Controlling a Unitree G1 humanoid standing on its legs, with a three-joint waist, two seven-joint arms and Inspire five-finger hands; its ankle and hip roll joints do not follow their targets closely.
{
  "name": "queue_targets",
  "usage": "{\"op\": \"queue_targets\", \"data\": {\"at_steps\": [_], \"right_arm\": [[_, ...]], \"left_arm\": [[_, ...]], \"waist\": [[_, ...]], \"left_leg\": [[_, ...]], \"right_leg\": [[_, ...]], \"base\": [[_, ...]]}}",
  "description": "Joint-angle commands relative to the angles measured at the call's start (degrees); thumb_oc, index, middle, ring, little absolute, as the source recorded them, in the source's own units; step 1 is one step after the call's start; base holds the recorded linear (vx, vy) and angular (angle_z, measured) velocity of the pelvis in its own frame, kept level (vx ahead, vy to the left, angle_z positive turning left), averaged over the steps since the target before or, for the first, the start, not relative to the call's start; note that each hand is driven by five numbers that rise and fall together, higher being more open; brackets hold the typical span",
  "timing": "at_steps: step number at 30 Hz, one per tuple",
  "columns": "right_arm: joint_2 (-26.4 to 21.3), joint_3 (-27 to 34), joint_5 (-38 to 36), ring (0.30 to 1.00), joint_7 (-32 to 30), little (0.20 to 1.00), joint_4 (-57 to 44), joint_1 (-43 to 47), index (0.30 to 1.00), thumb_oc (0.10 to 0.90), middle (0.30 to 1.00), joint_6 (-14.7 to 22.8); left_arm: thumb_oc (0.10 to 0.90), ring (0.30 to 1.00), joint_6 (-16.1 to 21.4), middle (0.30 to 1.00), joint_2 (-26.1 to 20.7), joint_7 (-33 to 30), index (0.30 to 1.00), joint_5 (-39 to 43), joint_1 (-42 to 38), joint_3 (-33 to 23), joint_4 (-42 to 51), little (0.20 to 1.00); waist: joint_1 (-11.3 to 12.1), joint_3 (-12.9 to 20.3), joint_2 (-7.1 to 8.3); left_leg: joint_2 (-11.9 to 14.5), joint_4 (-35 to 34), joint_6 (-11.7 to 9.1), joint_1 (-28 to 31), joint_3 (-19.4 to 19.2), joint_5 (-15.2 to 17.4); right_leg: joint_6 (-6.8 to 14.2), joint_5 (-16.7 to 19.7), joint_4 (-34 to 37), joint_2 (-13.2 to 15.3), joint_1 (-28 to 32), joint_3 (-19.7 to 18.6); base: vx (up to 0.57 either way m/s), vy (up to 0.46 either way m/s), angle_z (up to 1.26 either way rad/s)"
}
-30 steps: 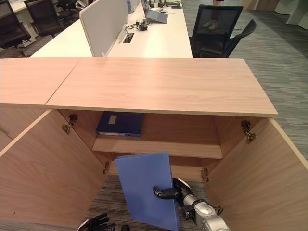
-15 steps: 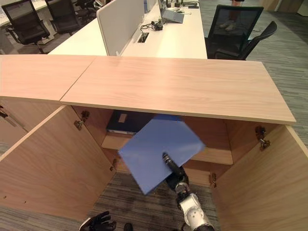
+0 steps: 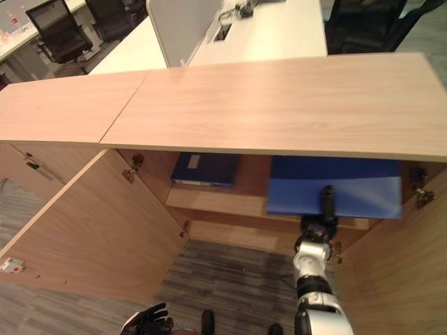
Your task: Put the empty folder in the office cabinet
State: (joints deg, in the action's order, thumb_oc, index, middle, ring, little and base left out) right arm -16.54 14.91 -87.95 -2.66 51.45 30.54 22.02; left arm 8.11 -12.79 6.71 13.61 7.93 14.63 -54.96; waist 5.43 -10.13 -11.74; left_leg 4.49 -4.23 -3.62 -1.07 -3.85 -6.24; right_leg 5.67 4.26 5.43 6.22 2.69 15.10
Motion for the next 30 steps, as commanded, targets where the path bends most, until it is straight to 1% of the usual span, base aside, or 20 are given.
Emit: {"op": "queue_targets", "data": {"at_steps": [1, 2, 4, 6, 7, 9, 11, 12, 13, 15, 17, 20, 23, 24, 25, 26, 27, 28, 29, 30], "right_arm": [[-6.3, 1.3, -0.9, 0.3, 0.6, 0.3, 1.0, 13.5, 0.3, 0.4, 0.3, 1.5], [-8.5, 1.2, -1.5, 0.3, 0.5, 0.3, 3.4, 16.1, 0.3, 0.4, 0.3, 1.3], [-9.5, 1.0, -1.7, 0.3, 0.4, 0.3, 4.3, 17.3, 0.3, 0.4, 0.3, 0.9], [-13.0, 0.3, -1.8, 0.3, 0.1, 0.3, 7.8, 20.6, 0.3, 0.4, 0.3, 0.0], [-16.1, -0.9, -1.6, 0.3, -0.4, 0.3, 10.9, 24.4, 0.3, 0.4, 0.3, -0.7], [-17.6, -1.6, -1.7, 0.3, -0.6, 0.3, 12.2, 26.5, 0.3, 0.4, 0.3, -1.0], [-19.2, -3.0, -1.5, 0.3, -0.9, 0.3, 13.0, 29.8, 0.3, 0.4, 0.3, -1.4], [-21.0, -4.0, -1.2, 0.3, -1.4, 0.3, 14.1, 32.5, 0.3, 0.4, 0.3, -1.6], [-21.1, -4.2, -1.2, 0.3, -1.4, 0.3, 14.2, 32.8, 0.3, 0.4, 0.3, -1.6], [-24.2, -6.3, -0.4, 0.3, -2.5, 0.3, 16.0, 36.9, 0.3, 0.4, 0.3, -2.1], [-25.0, -7.5, 0.3, 0.3, -2.9, 0.3, 16.7, 38.9, 0.3, 0.4, 0.3, -2.4], [-27.8, -10.4, 1.8, 0.3, -3.7, 0.3, 17.4, 43.1, 0.3, 0.4, 0.3, -2.8], [-30.4, -13.2, 2.5, 0.3, -4.3, 0.3, 17.4, 47.0, 0.3, 0.4, 0.3, -2.9], [-31.3, -13.9, 2.7, 0.3, -4.3, 0.3, 17.1, 48.0, 0.3, 0.4, 0.3, -2.9], [-33.8, -15.4, 3.1, 0.3, -4.6, 0.3, 17.1, 49.9, 0.3, 0.4, 0.3, -2.9], [-33.9, -15.6, 3.1, 0.3, -4.6, 0.3, 17.2, 50.2, 0.3, 0.4, 0.3, -3.0], [-35.9, -17.4, 4.3, 0.3, -5.1, 0.3, 17.7, 52.0, 0.3, 0.4, 0.3, -3.4], [-36.0, -17.6, 4.3, 0.3, -5.0, 0.3, 17.8, 52.3, 0.3, 0.4, 0.3, -3.5], [-36.8, -18.2, 4.6, 0.3, -5.3, 0.3, 18.1, 52.8, 0.3, 0.4, 0.3, -3.4], [-37.4, -19.6, 5.3, 0.3, -5.3, 0.3, 18.2, 54.0, 0.3, 0.4, 0.3, -3.7]], "left_arm": [[0.8, 0.9, 1.8, 0.9, -6.4, 0.9, 0.9, 1.5, -0.2, 6.2, 2.4, 0.9], [0.8, 0.9, 1.9, 0.9, -6.7, 1.2, 0.9, 1.6, -0.4, 7.2, 3.0, 0.9], [0.8, 0.9, 2.0, 0.9, -7.2, 1.5, 0.9, 1.6, -0.4, 7.8, 3.5, 0.9], [0.8, 0.9, 2.1, 0.9, -8.2, 2.0, 0.9, 1.6, -0.5, 8.7, 4.4, 0.9], [0.8, 0.9, 2.3, 0.9, -9.0, 2.3, 0.9, 2.2, -0.7, 9.4, 5.1, 0.9], [0.8, 0.9, 2.4, 0.9, -9.2, 2.5, 0.9, 2.5, -0.9, 9.8, 5.7, 0.9], [0.8, 0.9, 2.6, 0.9, -10.2, 2.7, 0.9, 2.6, -0.9, 10.6, 6.6, 0.9], [0.8, 0.9, 2.7, 0.9, -10.9, 2.8, 0.9, 3.2, -0.9, 10.9, 7.0, 0.9], [0.8, 0.9, 2.6, 0.9, -10.8, 2.8, 0.9, 3.2, -1.0, 10.9, 7.0, 0.9], [0.8, 0.9, 2.9, 0.9, -11.7, 2.7, 0.9, 3.8, -1.6, 11.7, 7.7, 0.9], [0.8, 0.9, 3.0, 0.9, -11.9, 2.5, 0.9, 4.0, -2.0, 12.0, 7.8, 0.9], [0.8, 0.9, 3.0, 0.9, -12.6, 2.4, 0.9, 5.2, -2.8, 12.3, 8.2, 0.9], [0.8, 0.9, 3.5, 0.9, -13.6, 2.4, 0.9, 6.2, -3.1, 12.7, 8.7, 0.9], [0.8, 0.9, 3.5, 0.9, -14.0, 2.5, 0.9, 6.4, -3.5, 12.8, 8.9, 0.9], [0.8, 0.9, 3.3, 0.9, -14.1, 2.4, 0.9, 7.3, -4.3, 12.9, 8.8, 0.9], [0.8, 0.9, 3.3, 0.9, -14.0, 2.4, 0.9, 7.4, -4.5, 13.0, 8.8, 0.9], [0.8, 0.9, 3.7, 0.9, -14.4, 2.4, 0.9, 7.1, -4.4, 13.1, 9.3, 0.9], [0.8, 0.9, 3.6, 0.9, -14.3, 2.4, 0.9, 7.2, -4.5, 13.2, 9.3, 0.9], [0.8, 0.9, 3.6, 0.9, -14.6, 2.4, 0.9, 7.2, -4.3, 13.1, 9.4, 0.9], [0.8, 0.9, 3.8, 0.9, -15.0, 2.2, 0.9, 7.8, -4.0, 12.5, 9.6, 0.9]], "waist": [[1.7, -3.5, 2.91], [2.0, -3.6, 2.23], [2.1, -3.7, 1.85], [2.4, -3.8, 1.0], [2.9, -4.1, 0.02], [3.2, -4.2, -0.49], [3.8, -4.6, -1.28], [4.3, -4.9, -1.85], [4.3, -4.9, -1.9], [5.0, -5.4, -2.0], [5.2, -5.2, -2.0], [5.7, -5.4, -1.88], [6.3, -5.6, -1.92], [6.4, -5.7, -2.03], [6.8, -5.8, -2.08], [6.8, -5.7, -2.14], [6.7, -5.2, -1.94], [6.6, -4.7, -1.77], [6.8, -4.8, -1.87], [7.2, -4.4, -2.15]], "left_leg": [[-3.7, 8.7, -1.1, 0.4, 2.3, 11.1], [-3.7, 8.4, -1.1, -0.4, 2.3, 10.7], [-3.7, 8.3, -1.2, -0.8, 2.4, 10.5], [-3.9, 8.0, -1.2, -1.8, 2.4, 10.2], [-4.0, 8.0, -1.2, -3.0, 2.6, 9.9], [-4.1, 8.3, -1.2, -3.8, 2.7, 9.8], [-3.9, 8.7, -1.2, -4.8, 3.1, 10.4], [-3.9, 9.6, -1.2, -6.2, 3.4, 10.6], [-4.0, 9.7, -1.1, -6.7, 3.4, 10.2], [-4.7, 12.3, -1.5, -9.6, 4.2, 11.0], [-5.0, 12.9, -1.5, -11.0, 4.4, 11.1], [-5.4, 13.9, -1.6, -13.5, 5.2, 11.2], [-5.6, 13.7, -1.5, -15.0, 5.7, 11.1], [-5.6, 13.4, -1.6, -15.7, 5.8, 10.7], [-5.9, 12.8, -2.2, -17.2, 6.3, 9.2], [-6.0, 12.7, -2.2, -17.4, 6.4, 9.1], [-6.4, 11.4, -2.4, -17.9, 7.0, 8.7], [-6.5, 11.1, -2.6, -17.6, 7.5, 9.6], [-6.5, 10.8, -2.4, -18.3, 7.2, 8.4], [-6.6, 9.6, -2.1, -18.4, 7.5, 8.3]], "right_leg": [[-0.2, -9.7, -5.6, 0.1, -1.7, 1.2], [-0.1, -9.9, -6.4, 0.4, -2.9, 1.4], [0.0, -10.0, -6.7, 0.6, -3.6, 1.4], [0.1, -10.2, -7.6, 1.0, -5.2, 1.5], [0.2, -10.6, -8.8, 1.3, -7.1, 1.4], [0.1, -11.0, -10.0, 1.5, -8.4, 1.3], [0.2, -12.6, -13.4, 1.9, -11.0, 0.9], [0.2, -13.9, -17.3, 2.7, -13.8, 0.7], [0.2, -13.6, -17.6, 2.9, -14.4, 0.7], [0.3, -15.8, -23.2, 4.5, -18.1, 0.6], [0.3, -16.5, -25.1, 5.1, -20.1, 0.7], [0.3, -17.2, -27.9, 5.8, -23.1, 0.5], [0.4, -17.7, -29.5, 6.3, -25.6, 0.0], [0.4, -17.8, -29.9, 6.4, -26.3, 0.2], [0.2, -17.8, -30.9, 7.4, -28.2, 1.0], [0.2, -17.8, -31.0, 7.5, -28.4, 1.1], [0.0, -18.2, -31.8, 8.2, -29.8, 1.6], [0.3, -19.7, -31.9, 8.0, -29.6, 0.8], [0.1, -18.3, -31.7, 8.3, -30.2, 1.7], [0.3, -18.1, -31.7, 8.2, -31.2, 1.2]], "base": [[-0.01, 0.048, 0.03], [0.0, 0.035, 0.03], [0.0, 0.016, 0.02], [0.03, 0.027, 0.14], [0.02, 0.029, 0.14], [0.02, 0.01, -0.01], [0.05, 0.0, 0.02], [0.02, 0.003, 0.05], [0.0, 0.0, 0.0], [0.0, 0.0, 0.0], [0.01, 0.021, 0.18], [0.03, -0.004, 0.29], [0.01, 0.007, 0.14], [-0.05, 0.001, 0.08], [-0.06, -0.008, 0.12], [-0.08, -0.002, 0.3], [0.08, -0.018, 0.38], [-0.01, 0.017, 0.45], [0.04, 0.022, 0.56], [0.04, 0.023, 0.5]]}}
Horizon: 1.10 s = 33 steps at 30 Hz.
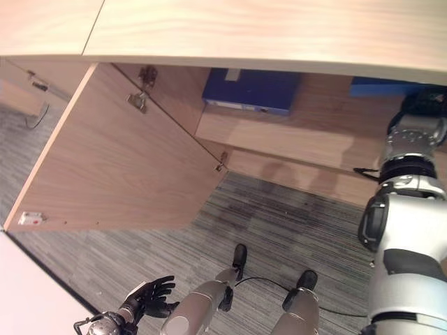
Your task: Put the empty folder in the office cabinet
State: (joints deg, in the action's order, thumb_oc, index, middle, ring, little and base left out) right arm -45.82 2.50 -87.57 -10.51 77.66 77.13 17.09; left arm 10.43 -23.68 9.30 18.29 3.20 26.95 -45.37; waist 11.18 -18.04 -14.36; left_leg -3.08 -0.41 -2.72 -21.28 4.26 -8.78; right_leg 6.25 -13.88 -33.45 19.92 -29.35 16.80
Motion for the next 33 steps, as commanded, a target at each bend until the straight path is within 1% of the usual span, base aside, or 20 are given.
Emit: {"op": "queue_targets", "data": {"at_steps": [1, 2, 3, 8, 10, 12, 13, 16, 17, 18, 19, 20, 22, 23, 24, 25, 29, 30, 33], "right_arm": [[-8.1, -7.4, 4.9, 0.3, 2.5, 0.3, -8.0, 7.6, 0.3, 0.4, 0.3, 1.2], [-8.2, -7.7, 4.9, 0.3, 2.6, 0.3, -8.1, 8.0, 0.3, 0.4, 0.3, 1.3], [-8.1, -8.0, 5.0, 0.3, 2.6, 0.3, -8.3, 7.9, 0.3, 0.4, 0.3, 1.3], [-6.0, -8.4, 5.0, 0.3, 3.0, 0.3, -7.4, 7.5, 0.3, 0.4, 0.3, 0.8], [-5.0, -8.4, 4.7, 0.3, 3.2, 0.3, -7.7, 8.0, 0.3, 0.4, 0.3, 1.0], [-4.9, -8.5, 4.9, 0.3, 3.0, 0.3, -7.7, 8.3, 0.3, 0.4, 0.3, 1.0], [-5.5, -8.9, 5.2, 0.3, 2.8, 0.3, -7.7, 9.0, 0.3, 0.4, 0.3, 1.1], [-6.9, -9.5, 5.7, 0.3, 2.2, 0.3, -7.5, 9.9, 0.3, 0.4, 0.3, 0.8], [-7.8, -9.9, 6.3, 0.3, 1.9, 0.3, -7.2, 10.2, 0.3, 0.4, 0.3, 0.3], [-8.0, -9.9, 6.4, 0.3, 1.8, 0.3, -7.2, 10.1, 0.3, 0.4, 0.3, 0.2], [-8.0, -10.0, 6.4, 0.3, 1.8, 0.3, -7.3, 10.1, 0.3, 0.4, 0.3, 0.2], [-8.5, -10.1, 6.9, 0.9, 1.0, 0.9, -6.1, 10.0, 0.9, 0.8, 0.9, 0.0], [-8.8, -10.3, 7.4, 0.9, 0.3, 0.9, -5.1, 10.2, 0.9, 0.8, 0.9, -0.2], [-8.9, -10.6, 8.4, 0.9, -0.5, 0.9, -4.1, 10.5, 0.9, 0.8, 0.9, -0.8], [-8.9, -10.9, 9.1, 0.9, -0.9, 0.9, -3.5, 10.5, 0.9, 0.8, 0.9, -1.3], [-9.3, -11.7, 10.6, 0.9, -2.0, 0.9, -2.1, 11.4, 0.9, 0.8, 0.9, -2.8], [-10.1, -13.3, 14.3, 0.9, -4.5, 0.9, 0.9, 13.2, 0.9, 0.8, 0.9, -5.9], [-10.2, -13.5, 14.5, 0.9, -4.6, 0.9, 1.2, 13.8, 0.9, 0.8, 0.9, -6.1], [-10.1, -15.6, 18.5, 0.9, -6.9, 0.9, 4.3, 15.3, 0.9, 0.8, 0.9, -9.8]], "left_arm": [[0.8, 0.9, 1.5, 0.9, -4.0, -0.4, 0.9, 3.1, 0.7, 0.1, 0.1, 0.9], [0.8, 0.9, 1.5, 0.9, -4.1, -0.6, 0.9, 3.7, 0.9, -0.4, 0.0, 0.9], [0.8, 0.9, 1.4, 0.9, -4.0, -0.6, 0.9, 4.0, 1.1, -0.7, -0.2, 0.9], [0.8, 0.9, 1.5, 0.9, -4.5, -0.7, 0.9, 2.4, 1.7, -0.1, -0.1, 0.9], [0.8, 0.9, 1.3, 0.9, -4.9, -1.1, 0.9, 3.8, 1.7, -0.8, 0.1, 0.9], [0.8, 0.9, 1.2, 0.9, -5.0, -1.1, 0.9, 4.4, 1.6, -1.0, 0.4, 0.9], [0.8, 0.9, 1.5, 0.9, -5.3, -1.1, 0.9, 5.1, 1.2, -1.0, 1.2, 0.9], [0.8, 0.9, 1.6, 0.9, -5.5, -1.0, 0.9, 5.6, 0.8, -0.6, 1.8, 0.9], [0.8, 0.9, 1.6, 0.9, -5.4, -0.6, 0.9, 5.9, 0.8, -0.2, 2.7, 0.9], [0.8, 0.9, 1.6, 0.9, -5.5, -0.5, 0.9, 5.9, 1.0, -0.1, 3.0, 0.9], [0.8, 0.9, 1.6, 0.9, -5.4, -0.5, 0.9, 5.9, 1.0, -0.1, 3.1, 0.9], [0.8, 0.9, 1.6, 0.9, -5.5, -0.5, 0.9, 6.2, 1.3, 0.0, 3.5, 0.9], [0.8, 0.9, 1.5, 0.9, -5.7, -0.6, 0.9, 6.5, 1.5, -0.1, 3.7, 0.9], [0.8, 0.9, 1.5, 0.9, -5.9, -0.9, 0.9, 6.6, 1.6, -0.3, 3.7, 0.9], [0.8, 0.9, 1.5, 0.9, -6.2, -1.0, 0.9, 6.4, 1.8, -0.4, 3.6, 0.9], [0.8, 0.9, 1.5, 0.9, -7.0, -1.1, 0.9, 6.3, 2.1, -0.4, 4.2, 0.9], [0.8, 0.9, 1.3, 0.9, -8.9, -1.6, 0.9, 6.6, 1.7, -0.7, 5.4, 0.9], [0.8, 0.9, 1.2, 0.9, -8.8, -1.6, 0.9, 6.7, 1.6, -0.7, 5.5, 0.9], [0.8, 0.9, 1.2, 0.9, -9.8, -2.8, 0.9, 6.6, 0.9, -0.3, 6.8, 0.9]], "waist": [[1.3, 4.0, 0.66], [1.7, 3.6, 0.25], [1.8, 3.6, 0.1], [2.2, 3.3, -0.39], [2.5, 2.2, -0.37], [2.7, 1.8, -0.33], [3.1, 1.4, -0.36], [3.0, 1.4, -0.51], [2.9, 2.1, -0.55], [3.0, 1.8, -0.91], [2.9, 2.3, -0.68], [3.0, 2.5, -1.04], [3.1, 2.0, -1.46], [3.0, 2.3, -1.35], [2.9, 2.1, -1.63], [2.7, 1.7, -1.48], [2.1, 0.5, -1.08], [2.2, 0.4, -1.06], [1.7, -0.5, -0.43]], "left_leg": [[0.9, 5.5, -3.1, 2.3, -0.2, 11.8], [1.0, 5.2, -2.8, 1.8, -0.5, 10.6], [1.2, 4.7, -2.6, 1.9, -0.5, 10.5], [1.8, 3.3, -2.1, 3.7, 0.3, 10.5], [2.1, 4.2, -2.2, 3.9, 0.6, 10.8], [2.2, 4.5, -2.3, 3.6, 0.8, 10.9], [2.2, 4.3, -2.6, 3.1, 1.3, 10.6], [1.7, 3.4, -3.0, 2.5, 1.9, 9.9], [1.4, 2.1, -3.1, 2.7, 2.7, 10.4], [1.3, 1.9, -2.9, 2.1, 2.6, 9.3], [1.3, 1.5, -3.0, 2.6, 2.9, 10.2], [1.2, 0.6, -2.8, 2.7, 3.2, 10.2], [1.1, 0.8, -2.6, 2.1, 2.9, 9.1], [1.1, 0.6, -2.6, 2.8, 3.3, 10.3], [1.0, 0.7, -2.4, 2.6, 3.3, 10.0], [0.7, 1.5, -2.3, 2.6, 3.2, 10.9], [0.3, 4.4, -2.3, 1.3, 2.9, 12.0], [0.2, 4.6, -2.2, 1.2, 2.9, 12.2], [-0.1, 6.6, -2.2, 0.1, 2.3, 13.0]], "right_leg": [[0.0, -1.4, 7.2, -5.7, 1.2, -1.4], [-0.2, 0.5, 7.5, -5.7, 0.5, -0.9], [-0.2, 0.7, 7.7, -5.9, 0.4, -1.2], [-0.5, 0.6, 8.2, -7.4, 1.0, -2.0], [-0.5, 0.3, 7.2, -8.0, 0.7, -2.2], [-0.4, 0.0, 6.5, -8.0, 0.1, -2.1], [-0.1, -0.1, 5.8, -7.4, -0.8, -1.7], [0.1, -0.4, 4.4, -6.3, -2.5, -1.3], [0.3, -2.1, 3.9, -6.3, -3.0, -2.0], [0.0, -0.6, 3.8, -6.0, -3.7, -1.3], [0.3, -2.2, 3.8, -6.2, -3.4, -2.1], [0.2, -2.6, 3.5, -6.3, -3.8, -2.2], [-0.3, -0.9, 3.5, -6.1, -4.5, -1.5], [-0.1, -2.9, 3.3, -6.4, -4.1, -2.5], [-0.3, -2.3, 3.2, -6.4, -4.4, -2.4], [-0.3, -3.3, 2.5, -6.4, -4.5, -2.9], [-0.6, -3.3, 1.4, -6.0, -5.0, -3.6], [-0.6, -3.3, 1.2, -6.0, -5.2, -3.7], [-0.7, -3.1, 0.7, -5.7, -5.7, -4.2]], "base": [[0.03, 0.027, 0.29], [0.01, 0.017, -0.09], [-0.07, 0.037, -0.25], [0.03, -0.019, -0.19], [-0.02, -0.059, -0.13], [-0.04, -0.064, -0.07], [-0.05, -0.063, -0.02], [-0.01, -0.005, 0.02], [0.0, 0.06, 0.09], [0.11, 0.017, 0.21], [0.03, 0.028, 0.32], [0.09, 0.004, 0.38], [-0.04, 0.032, 0.14], [0.0, 0.022, -0.04], [0.1, -0.004, 0.02], [-0.01, 0.018, 0.04], [-0.01, 0.001, -0.02], [0.0, 0.0, 0.0], [0.0, 0.0, 0.0]]}}
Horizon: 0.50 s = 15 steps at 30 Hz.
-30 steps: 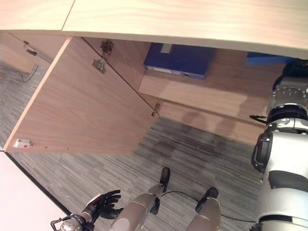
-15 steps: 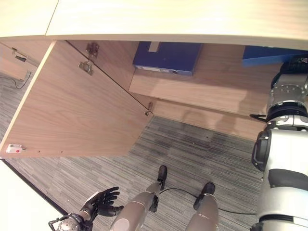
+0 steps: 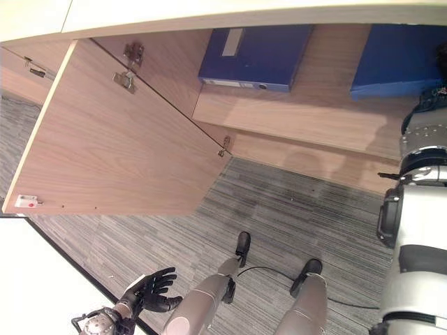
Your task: Put the empty folder in the office cabinet
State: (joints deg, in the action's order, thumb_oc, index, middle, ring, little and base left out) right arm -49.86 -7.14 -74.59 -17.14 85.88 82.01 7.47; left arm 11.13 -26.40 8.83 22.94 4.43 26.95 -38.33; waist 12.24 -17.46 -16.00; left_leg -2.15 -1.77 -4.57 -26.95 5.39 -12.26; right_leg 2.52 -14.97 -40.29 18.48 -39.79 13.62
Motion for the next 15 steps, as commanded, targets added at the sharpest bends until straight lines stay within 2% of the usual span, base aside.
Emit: {"op": "queue_targets", "data": {"at_steps": [1, 5, 12, 13, 14, 15], "right_arm": [[-6.1, -6.1, 5.5, 0.9, -0.2, 0.9, -3.9, 10.6, 0.9, 0.8, 0.9, -0.2], [-6.3, -6.4, 6.9, 0.9, -1.1, 0.9, -2.1, 10.2, 0.9, 0.8, 0.9, -3.1], [-6.4, -5.4, 7.4, 0.9, -1.5, 0.9, -1.3, 8.2, 0.9, 0.8, 0.9, -5.0], [-6.3, -5.0, 7.1, 0.9, -1.5, 0.9, -1.2, 7.8, 0.9, 0.8, 0.9, -5.1], [-6.0, -4.5, 6.6, 0.9, -1.6, 0.9, -1.2, 7.2, 0.9, 0.8, 0.9, -5.1], [-6.0, -4.3, 6.6, 0.9, -1.6, 0.9, -1.3, 6.9, 0.9, 0.8, 0.9, -5.1]], "left_arm": [[0.8, 0.9, 0.5, 0.9, -7.0, -2.4, 0.9, 2.0, -0.4, -0.4, -0.2, 0.9], [0.8, 0.9, 0.4, 0.9, -7.7, -2.8, 0.9, 0.9, -0.1, 0.4, 1.6, 0.9], [0.8, 0.9, 0.0, 0.9, -6.9, -3.2, 0.9, 0.8, 0.1, 0.8, 2.2, 0.9], [0.8, 0.9, 0.0, 0.9, -6.8, -3.3, 0.9, 0.8, 0.0, 0.8, 2.2, 0.9], [0.8, 0.9, -0.1, 0.9, -6.4, -3.3, 0.9, 1.0, 0.0, 0.7, 2.2, 0.9], [0.8, 0.9, -0.1, 0.9, -6.5, -3.3, 0.9, 1.0, 0.1, 0.8, 2.2, 0.9]], "waist": [[0.6, -1.1, 1.2], [0.6, -1.1, 1.32], [0.8, -1.0, 0.66], [0.8, -1.3, 0.32], [0.7, -0.8, 0.48], [0.8, -1.2, 0.21]], "left_leg": [[-1.0, 8.0, -0.3, 5.7, 1.2, 16.5], [-1.2, 8.0, -0.1, 5.9, 1.3, 16.8], [-1.3, 5.9, -0.1, 7.7, 1.7, 16.0], [-1.3, 5.7, 0.1, 7.4, 1.3, 14.6], [-1.3, 5.1, -0.1, 8.5, 1.8, 15.6], [-1.2, 5.2, 0.1, 8.0, 1.4, 14.4]], "right_leg": [[3.0, -2.0, 7.5, -4.3, 4.7, -1.0], [3.1, -1.8, 7.9, -4.3, 5.5, -1.1], [3.3, -1.2, 10.1, -4.2, 7.7, -0.6], [3.0, 0.9, 10.6, -4.0, 7.6, 0.3], [3.3, -0.8, 11.1, -4.3, 8.7, -0.3], [3.1, 1.1, 11.4, -4.1, 8.5, 0.6]], "base": [[0.0, 0.0, 0.0], [0.0, 0.0, 0.0], [-0.02, 0.025, -0.02], [0.0, 0.031, -0.02], [-0.11, 0.053, -0.02], [0.1, -0.01, 0.0]]}}
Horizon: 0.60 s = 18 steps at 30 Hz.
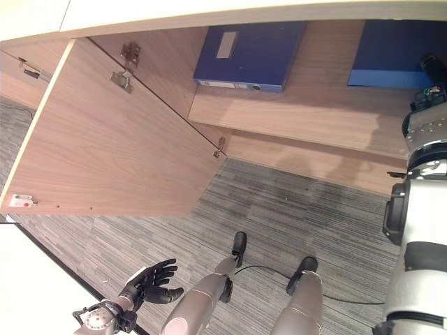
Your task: Put the empty folder in the office cabinet
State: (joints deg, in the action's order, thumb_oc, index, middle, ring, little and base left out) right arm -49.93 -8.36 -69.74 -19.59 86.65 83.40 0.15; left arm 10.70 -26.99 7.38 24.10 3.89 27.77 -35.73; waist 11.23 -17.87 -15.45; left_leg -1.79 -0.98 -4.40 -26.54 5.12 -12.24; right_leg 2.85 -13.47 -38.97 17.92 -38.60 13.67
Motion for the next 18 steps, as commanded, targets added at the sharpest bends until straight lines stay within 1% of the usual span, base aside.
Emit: {"op": "queue_targets", "data": {"at_steps": [1, 3, 4, 5, 8, 9, 10, 11, 13, 16, 17, 18], "right_arm": [[-5.6, -2.7, 1.8, 0.9, 0.9, 0.9, -2.3, 4.8, 0.9, 0.8, 0.9, 2.1], [-4.5, -1.4, 1.3, 0.9, 1.0, 0.9, -2.2, 2.9, 0.9, 0.8, 0.9, 1.7], [-4.4, -1.2, 1.3, 0.9, 1.0, 0.9, -2.3, 2.5, 0.9, 0.8, 0.9, 1.8], [-3.4, 0.4, 0.9, 0.9, 0.7, 0.9, -2.3, 0.3, 0.9, 0.8, 0.9, 1.9], [-1.9, 3.1, 0.2, 0.9, 0.3, 0.9, -2.1, -3.1, 0.9, 0.8, 0.9, 2.1], [0.0, 5.2, -0.4, 0.9, -0.1, 0.9, -1.5, -5.7, 0.9, 0.8, 0.9, 2.3], [0.2, 5.6, -0.4, 0.9, -0.1, 0.9, -1.9, -6.2, 0.9, 0.8, 0.9, 2.4], [1.0, 6.5, -0.7, 0.9, -0.1, 0.9, -1.6, -7.4, 0.9, 0.8, 0.9, 2.6], [3.3, 8.5, -1.2, 0.9, -0.1, 0.9, -1.4, -10.3, 0.9, 0.8, 0.9, 2.8], [6.9, 10.4, -0.1, 0.9, -0.3, 0.9, -1.8, -14.5, 0.9, 0.8, 0.9, 3.6], [8.6, 11.3, -0.4, 0.9, -0.3, 0.9, -1.9, -16.1, 0.9, 0.8, 0.9, 4.1], [9.1, 11.6, -0.3, 0.9, -0.3, 0.9, -1.7, -16.5, 0.9, 0.8, 0.9, 4.1]], "left_arm": [[0.8, 0.9, 0.3, 0.9, -5.8, -1.8, 0.9, -0.1, 0.6, 0.0, -0.3, 0.9], [0.8, 0.9, 0.0, 0.9, -4.9, -1.7, 0.9, 0.4, 0.6, -0.1, -0.2, 0.9], [0.8, 0.9, 0.0, 0.9, -5.0, -1.7, 0.9, 0.4, 0.7, -0.1, -0.2, 0.9], [0.8, 0.9, -0.4, 0.9, -4.5, -1.6, 0.9, 0.9, 0.7, -0.1, -0.2, 0.9], [0.8, 0.9, -0.8, 0.9, -3.7, -1.8, 0.9, 0.9, 0.6, -0.1, -0.5, 0.9], [0.8, 0.9, -1.1, 0.9, -1.9, -2.2, 0.9, -0.7, -0.3, -0.8, -6.6, 0.9], [0.8, 0.9, -0.9, 0.9, -1.9, -2.2, 0.9, -0.8, -0.4, -0.7, -7.0, 0.9], [0.8, 0.9, -1.1, 0.9, -1.0, -2.4, 0.9, -1.1, -0.8, -0.9, -8.7, 0.9], [0.8, 0.9, -1.1, 0.9, 0.6, -3.0, 0.9, -1.6, -1.2, -1.1, -11.1, 0.9], [0.8, 0.9, -1.1, 0.9, 2.7, -4.1, 0.9, -2.5, -1.8, -1.7, -15.0, 0.9], [0.8, 0.9, -1.1, 0.9, 3.9, -4.8, 0.9, -1.9, -2.2, -2.3, -16.7, 0.9], [0.8, 0.9, -0.9, 0.9, 4.3, -5.0, 0.9, -1.6, -2.2, -2.6, -17.4, 0.9]], "waist": [[1.6, -0.3, -0.13], [1.6, 0.0, -0.01], [1.6, -0.4, -0.24], [1.6, -0.2, -0.1], [1.6, 0.2, 0.27], [1.4, 0.6, 0.99], [1.4, 0.5, 1.05], [1.2, 0.8, 1.41], [1.0, 1.3, 2.02], [0.8, 1.7, 3.08], [0.6, 2.0, 3.66], [0.5, 2.1, 3.87]], "left_leg": [[-1.6, 3.9, -0.2, 8.6, 2.2, 15.2], [-1.5, 3.1, -0.2, 9.8, 2.5, 15.0], [-1.5, 3.3, -0.1, 9.5, 2.2, 14.0], [-1.2, 2.6, 0.0, 10.3, 2.5, 13.6], [-1.1, 1.7, -0.1, 11.5, 2.9, 13.3], [-0.7, 0.8, -0.1, 12.5, 3.1, 13.2], [-0.7, 0.6, -0.2, 12.8, 3.1, 13.1], [-0.5, 0.3, -0.2, 13.2, 3.1, 13.1], [-0.1, -0.7, -0.1, 14.6, 3.2, 12.9], [0.4, -1.6, -0.2, 16.2, 3.4, 12.6], [0.8, -2.4, -0.3, 17.0, 3.4, 12.4], [1.0, -2.8, -0.3, 17.4, 3.3, 12.3]], "right_leg": [[3.0, -1.6, 10.8, -3.9, 8.5, -0.1], [3.0, -1.2, 12.2, -4.2, 10.3, 0.2], [2.8, 0.5, 12.4, -4.1, 10.1, 1.1], [2.9, 1.3, 14.2, -4.4, 11.7, 1.6], [3.0, 2.0, 16.4, -4.8, 13.9, 2.2], [3.1, 2.6, 17.7, -5.3, 15.3, 2.5], [3.1, 2.7, 18.0, -5.4, 15.7, 2.6], [3.1, 2.8, 18.6, -5.5, 16.3, 2.6], [3.1, 3.3, 20.4, -6.0, 18.2, 2.9], [2.9, 3.8, 22.5, -6.7, 20.6, 3.2], [2.8, 4.1, 23.3, -7.1, 21.3, 3.2], [2.8, 4.1, 23.6, -7.3, 21.7, 3.2]], "base": [[0.0, 0.0, 0.0], [0.02, 0.018, 0.07], [-0.09, 0.021, 0.02], [-0.09, 0.013, -0.05], [0.02, -0.019, 0.01], [0.02, -0.025, 0.05], [0.04, -0.032, 0.01], [0.03, -0.012, -0.04], [0.04, -0.023, -0.05], [0.05, -0.043, -0.07], [0.02, -0.04, 0.01], [0.0, 0.0, 0.0]]}}
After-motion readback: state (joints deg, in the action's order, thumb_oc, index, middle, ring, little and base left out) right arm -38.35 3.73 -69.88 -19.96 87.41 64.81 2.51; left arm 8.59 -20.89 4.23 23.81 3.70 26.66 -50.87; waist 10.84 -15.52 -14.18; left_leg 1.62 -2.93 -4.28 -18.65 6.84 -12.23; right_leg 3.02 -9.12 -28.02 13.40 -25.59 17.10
